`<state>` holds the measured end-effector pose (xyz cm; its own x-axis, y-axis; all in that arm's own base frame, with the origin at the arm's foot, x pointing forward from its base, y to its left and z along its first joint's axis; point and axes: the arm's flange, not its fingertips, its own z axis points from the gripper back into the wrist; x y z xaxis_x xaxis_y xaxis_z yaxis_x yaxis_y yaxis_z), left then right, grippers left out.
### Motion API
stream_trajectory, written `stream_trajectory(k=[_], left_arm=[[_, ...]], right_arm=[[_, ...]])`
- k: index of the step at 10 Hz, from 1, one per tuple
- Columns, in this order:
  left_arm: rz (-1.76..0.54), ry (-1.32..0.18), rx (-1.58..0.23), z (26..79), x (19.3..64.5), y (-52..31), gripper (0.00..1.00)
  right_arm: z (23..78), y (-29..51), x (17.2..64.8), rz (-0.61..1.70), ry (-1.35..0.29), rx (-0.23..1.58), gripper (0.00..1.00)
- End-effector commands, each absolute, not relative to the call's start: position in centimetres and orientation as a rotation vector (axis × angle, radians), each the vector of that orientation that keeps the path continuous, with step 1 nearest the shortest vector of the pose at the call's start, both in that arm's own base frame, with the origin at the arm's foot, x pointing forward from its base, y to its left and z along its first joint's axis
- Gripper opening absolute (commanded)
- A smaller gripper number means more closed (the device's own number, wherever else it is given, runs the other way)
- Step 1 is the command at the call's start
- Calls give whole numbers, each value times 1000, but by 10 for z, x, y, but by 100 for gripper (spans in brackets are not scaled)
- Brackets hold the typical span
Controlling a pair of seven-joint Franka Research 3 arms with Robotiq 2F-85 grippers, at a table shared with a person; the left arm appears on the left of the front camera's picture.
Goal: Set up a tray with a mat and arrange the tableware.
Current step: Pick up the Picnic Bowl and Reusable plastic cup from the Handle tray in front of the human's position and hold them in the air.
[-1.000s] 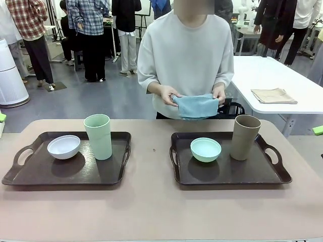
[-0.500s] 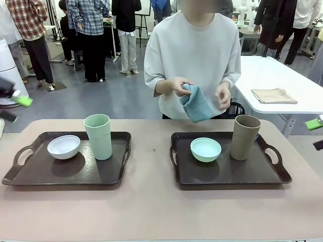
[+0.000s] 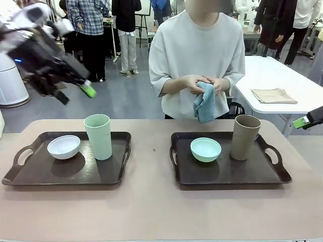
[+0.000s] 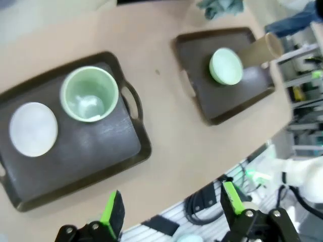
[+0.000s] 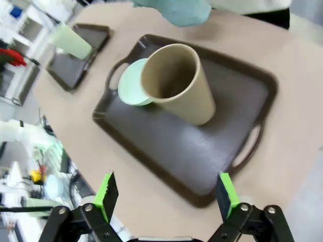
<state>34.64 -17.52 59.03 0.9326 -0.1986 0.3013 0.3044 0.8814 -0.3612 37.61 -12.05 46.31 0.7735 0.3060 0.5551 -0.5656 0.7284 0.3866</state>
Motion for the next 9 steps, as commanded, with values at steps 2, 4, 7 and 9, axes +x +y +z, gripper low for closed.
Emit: stream_trajectory(k=[2, 4, 7, 9], left_arm=[[-209, -190, -221, 565, 377, -266, 100], [-155, -203, -139, 539, 389, -313, 100], [-213, -200, -193, 537, 373, -299, 100], [-213, -200, -193, 537, 373, -299, 100]], right_arm=[[455, -109, 398, 581, -568, 569, 100], [452, -104, 401, 631, -530, 556, 100], [456, -102, 395, 598, -532, 556, 100], [456, -102, 395, 598, -532, 556, 100]])
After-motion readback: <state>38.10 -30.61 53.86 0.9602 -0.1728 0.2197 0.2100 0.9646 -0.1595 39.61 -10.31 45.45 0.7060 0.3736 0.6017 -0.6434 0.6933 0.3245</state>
